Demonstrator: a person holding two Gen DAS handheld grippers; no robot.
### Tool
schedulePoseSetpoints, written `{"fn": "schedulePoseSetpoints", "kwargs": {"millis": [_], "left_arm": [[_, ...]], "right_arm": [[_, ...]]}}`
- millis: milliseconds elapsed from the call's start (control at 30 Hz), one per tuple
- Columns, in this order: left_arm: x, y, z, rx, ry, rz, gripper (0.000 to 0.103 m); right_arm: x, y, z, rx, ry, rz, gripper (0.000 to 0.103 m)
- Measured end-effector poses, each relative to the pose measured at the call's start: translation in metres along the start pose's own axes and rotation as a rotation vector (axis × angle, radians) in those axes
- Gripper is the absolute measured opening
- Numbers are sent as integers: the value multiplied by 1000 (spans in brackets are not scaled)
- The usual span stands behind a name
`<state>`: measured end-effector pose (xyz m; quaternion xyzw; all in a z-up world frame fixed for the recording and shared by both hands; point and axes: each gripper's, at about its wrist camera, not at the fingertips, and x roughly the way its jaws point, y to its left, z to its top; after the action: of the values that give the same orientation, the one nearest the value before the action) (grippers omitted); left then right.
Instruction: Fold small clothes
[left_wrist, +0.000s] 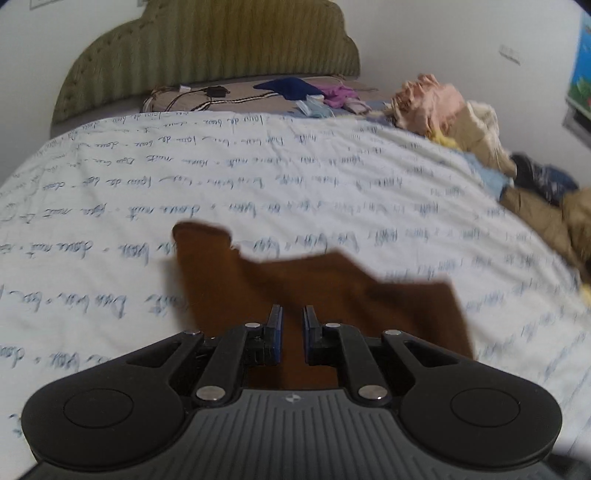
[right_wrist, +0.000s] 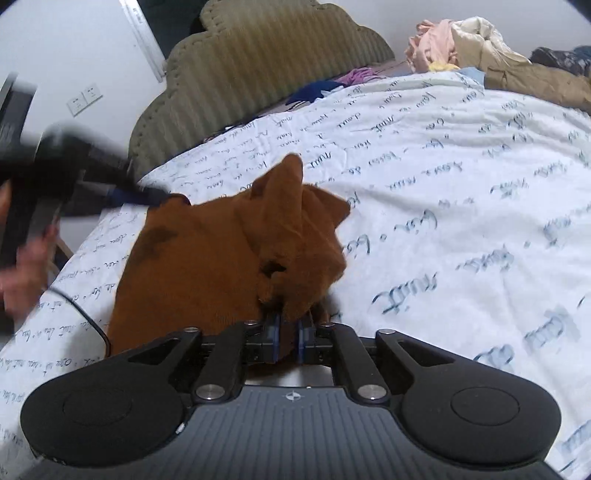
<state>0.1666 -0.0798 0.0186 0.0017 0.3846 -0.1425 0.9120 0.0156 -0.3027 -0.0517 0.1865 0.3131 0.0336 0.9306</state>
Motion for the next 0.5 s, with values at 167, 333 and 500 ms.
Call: {"fn": "schedulePoseSetpoints", "kwargs": {"millis": [167,333,500], "left_arm": [[7,-2,-23,28,20,5,10],[16,-3,-24,25,41,14,11],[20,-5,-20,39,59,42,11]], "right_arm": [[-20,-11,30,-1,-41,-18,30],[-11,-4,69,-19,-55,-2,30],[56,10,102,-20,61,54,34]]}}
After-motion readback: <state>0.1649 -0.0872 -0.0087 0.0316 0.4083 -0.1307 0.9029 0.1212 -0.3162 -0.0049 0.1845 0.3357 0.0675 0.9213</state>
